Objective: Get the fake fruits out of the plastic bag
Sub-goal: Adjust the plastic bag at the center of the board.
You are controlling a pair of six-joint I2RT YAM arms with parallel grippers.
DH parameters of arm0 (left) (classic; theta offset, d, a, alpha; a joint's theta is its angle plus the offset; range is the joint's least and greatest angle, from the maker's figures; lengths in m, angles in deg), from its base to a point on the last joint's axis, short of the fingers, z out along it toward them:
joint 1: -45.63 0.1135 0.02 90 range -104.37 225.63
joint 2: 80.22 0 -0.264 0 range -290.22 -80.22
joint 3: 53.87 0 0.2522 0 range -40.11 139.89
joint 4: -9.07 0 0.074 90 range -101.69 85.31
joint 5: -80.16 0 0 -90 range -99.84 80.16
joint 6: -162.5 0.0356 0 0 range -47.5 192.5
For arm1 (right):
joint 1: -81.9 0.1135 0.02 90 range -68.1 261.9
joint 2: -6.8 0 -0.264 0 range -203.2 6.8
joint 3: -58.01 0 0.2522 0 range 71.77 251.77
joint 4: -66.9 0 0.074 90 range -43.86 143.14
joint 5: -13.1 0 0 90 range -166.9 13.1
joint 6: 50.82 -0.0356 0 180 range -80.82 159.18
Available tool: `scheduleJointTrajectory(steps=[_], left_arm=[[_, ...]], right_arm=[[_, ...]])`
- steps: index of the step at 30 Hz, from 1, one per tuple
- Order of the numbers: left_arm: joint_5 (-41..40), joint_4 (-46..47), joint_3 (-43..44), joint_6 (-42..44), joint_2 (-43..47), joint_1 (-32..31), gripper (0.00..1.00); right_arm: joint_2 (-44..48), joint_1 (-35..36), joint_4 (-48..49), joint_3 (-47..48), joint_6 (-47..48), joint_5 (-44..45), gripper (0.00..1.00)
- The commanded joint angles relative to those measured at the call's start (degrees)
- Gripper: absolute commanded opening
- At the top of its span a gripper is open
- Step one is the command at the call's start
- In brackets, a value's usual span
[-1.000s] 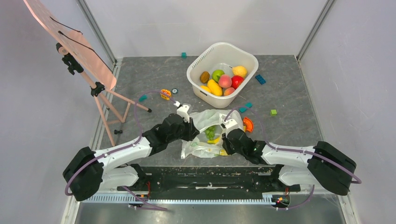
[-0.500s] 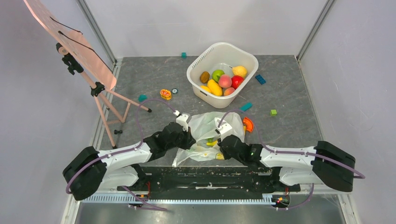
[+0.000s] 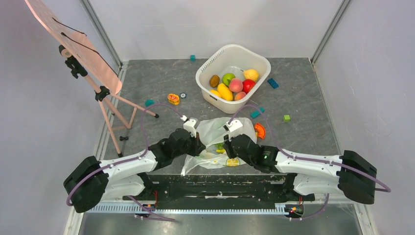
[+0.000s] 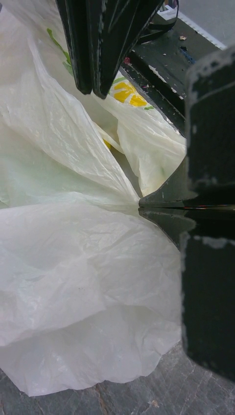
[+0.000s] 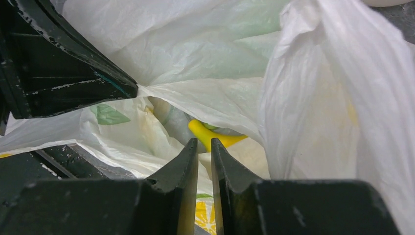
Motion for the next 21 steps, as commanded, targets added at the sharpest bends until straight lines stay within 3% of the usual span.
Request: scheduleJointTrajectory(steps=[1,9,21], left_arm=[[-1.3,2.0,0.1,-2.2,1.7,-0.3,0.02],[-1.7,1.8,-0.2,-3.0,3.4,-0.3,0.02],[-4.5,5.1,-4.3,-6.8,8.3,-0.3,0.02]], right_arm=[[-2.1,0.3,7.2,-0.9,1.2,1.8,0.18],[-8.2,0.3,15.0,-6.9,1.1,2.3,0.17],[-12.3,1.2,16.7,-12.1,-2.4,0.6,0.11]])
